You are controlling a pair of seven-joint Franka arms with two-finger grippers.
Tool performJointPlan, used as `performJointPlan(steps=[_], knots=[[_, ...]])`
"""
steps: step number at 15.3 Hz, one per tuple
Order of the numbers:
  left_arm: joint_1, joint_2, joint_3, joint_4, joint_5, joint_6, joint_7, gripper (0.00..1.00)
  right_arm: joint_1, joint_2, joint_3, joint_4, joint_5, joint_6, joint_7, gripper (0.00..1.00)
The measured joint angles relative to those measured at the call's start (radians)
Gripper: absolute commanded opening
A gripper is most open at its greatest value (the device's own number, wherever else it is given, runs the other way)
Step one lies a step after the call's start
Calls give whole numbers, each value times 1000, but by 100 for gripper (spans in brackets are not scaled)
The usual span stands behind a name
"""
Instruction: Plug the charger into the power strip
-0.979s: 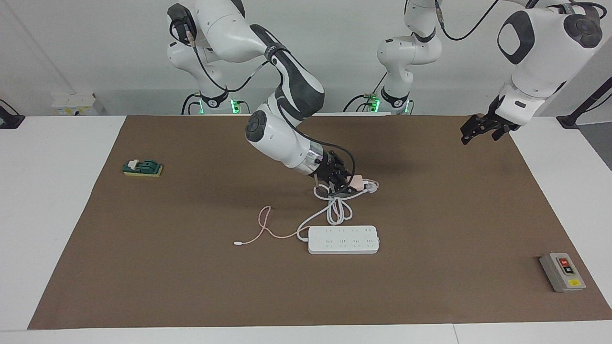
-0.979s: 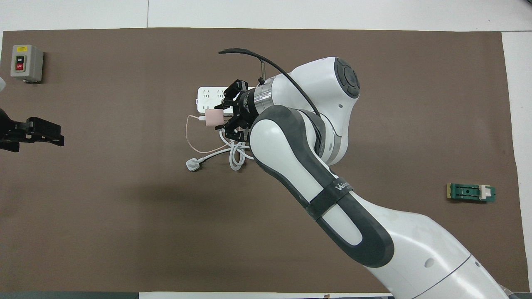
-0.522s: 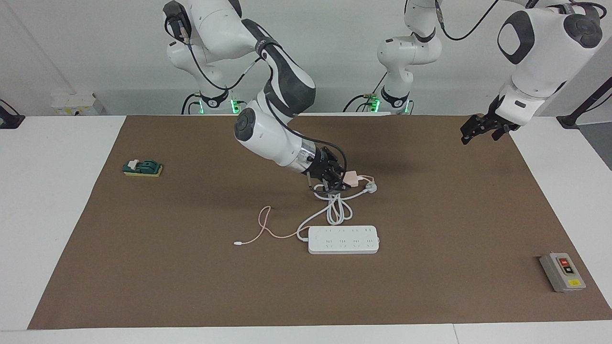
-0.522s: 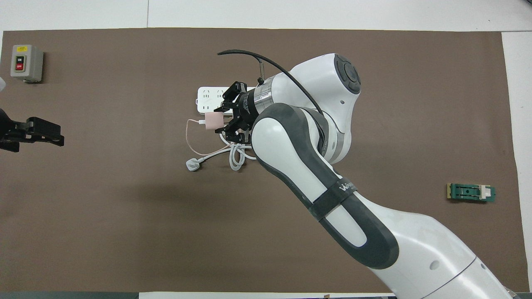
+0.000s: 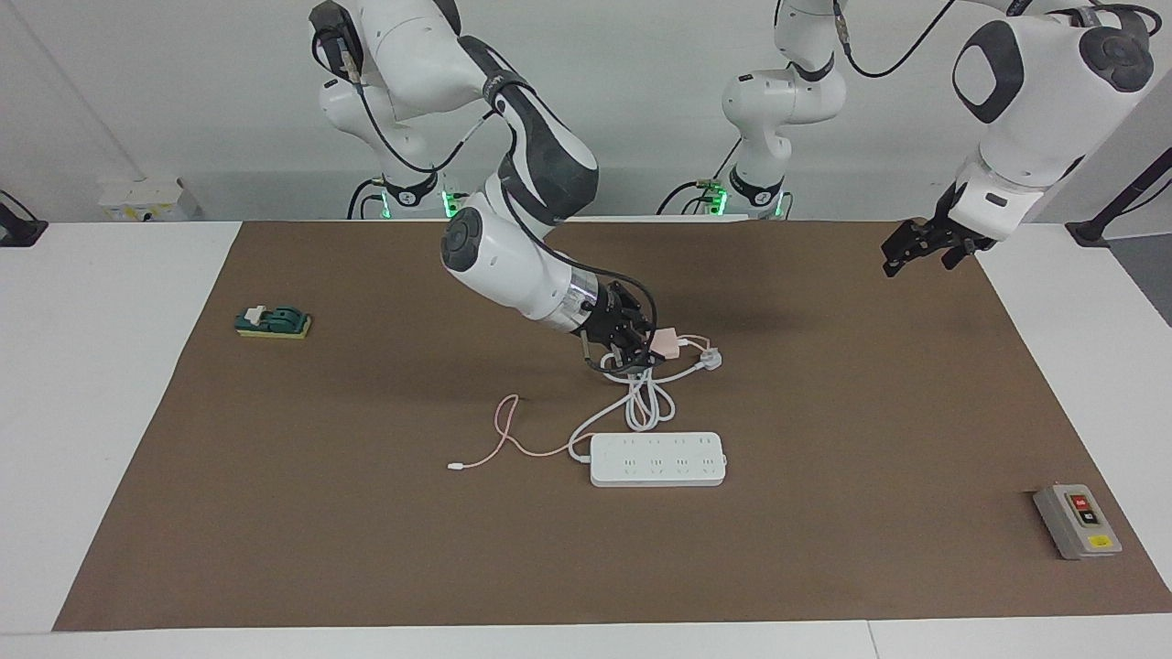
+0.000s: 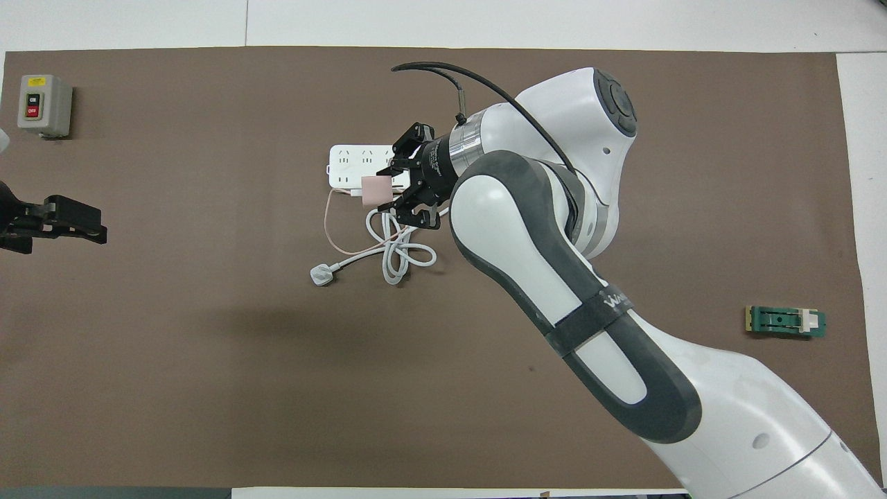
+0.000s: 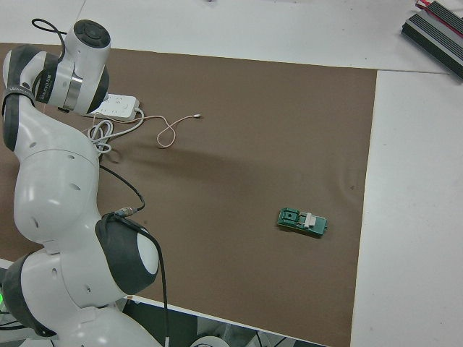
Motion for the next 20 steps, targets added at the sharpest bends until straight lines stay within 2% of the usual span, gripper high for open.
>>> performJointPlan(steps=[6,8,14,16,20], knots=[[-1,0,-3,2,0,2,4,100,-8,-4,-2,1,-2,-17,0,0],[0,-3,-4,3,-34,18,7,100,-10,-7,-2,2,-5,-23,0,0],[7,7,6,-11,-439,55,68,100,-11,-10,-2,4,-7,-23,0,0],[17,41,8,-17,-557,71,172,100,-11,-10,-2,5,-7,-24,0,0],[17,158,7,-21,-817,106,296,100,-11,-13,-2,7,-7,-24,0,0]])
